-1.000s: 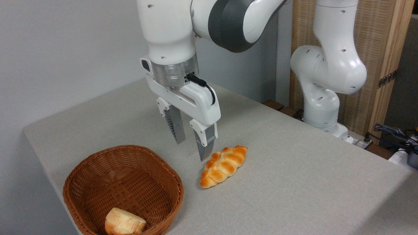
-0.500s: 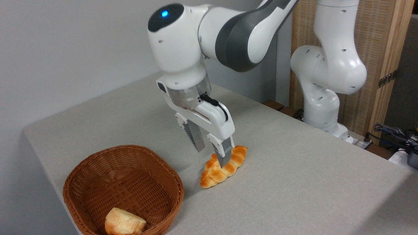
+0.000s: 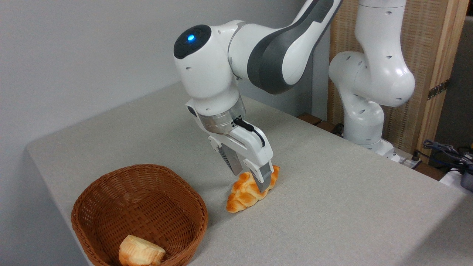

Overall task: Put bread into the basket
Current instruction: 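Close the gripper around the middle of the croissant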

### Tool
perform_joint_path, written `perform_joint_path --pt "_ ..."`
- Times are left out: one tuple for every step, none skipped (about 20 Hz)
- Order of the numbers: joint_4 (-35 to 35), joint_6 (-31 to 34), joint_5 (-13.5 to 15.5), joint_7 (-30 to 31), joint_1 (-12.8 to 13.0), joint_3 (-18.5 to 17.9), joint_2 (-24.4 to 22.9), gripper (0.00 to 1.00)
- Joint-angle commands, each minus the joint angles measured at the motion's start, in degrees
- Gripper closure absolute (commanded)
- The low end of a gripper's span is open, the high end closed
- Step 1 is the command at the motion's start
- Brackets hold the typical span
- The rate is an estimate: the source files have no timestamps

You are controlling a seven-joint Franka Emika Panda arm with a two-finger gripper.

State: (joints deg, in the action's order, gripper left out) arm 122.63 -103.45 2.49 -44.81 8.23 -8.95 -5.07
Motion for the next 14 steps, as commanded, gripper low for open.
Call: perform_joint_path --pt "0.6 0.0 -0.6 -1.2 0.6 -0.4 0.3 0.00" --pt "0.6 -0.1 -0.6 -1.2 0.6 -0.3 0.8 0.00" --pt "0.6 -0.1 -0.6 -1.2 0.6 -0.3 1.1 0.00" --pt "0.6 -0.1 -0.6 -1.2 0.9 -0.3 1.3 0.00" --pt "0.7 -0.1 -0.6 -1.2 1.1 -0.3 1.5 0.00" --pt "0.7 -0.1 -0.6 -1.2 1.1 -0.3 1.8 0.00" --pt "0.8 -0.1 -0.6 -1.2 1.1 -0.3 1.9 0.00" --pt "0.8 -0.1 -0.6 -1.2 1.1 -0.3 1.9 0.00" --pt "0.8 -0.1 -0.6 -1.2 1.1 -0.3 2.0 0.00" --pt "0.8 -0.1 -0.6 -1.2 1.1 -0.3 2.1 0.00" --pt "0.7 -0.3 -0.6 -1.2 1.1 -0.3 2.2 0.00" --pt "0.7 -0.3 -0.6 -1.2 1.2 -0.3 2.4 0.02" --pt "0.7 -0.4 -0.6 -1.2 1.1 -0.3 2.5 0.08" --pt "0.7 -0.4 -0.6 -1.2 1.2 -0.2 2.5 0.13"
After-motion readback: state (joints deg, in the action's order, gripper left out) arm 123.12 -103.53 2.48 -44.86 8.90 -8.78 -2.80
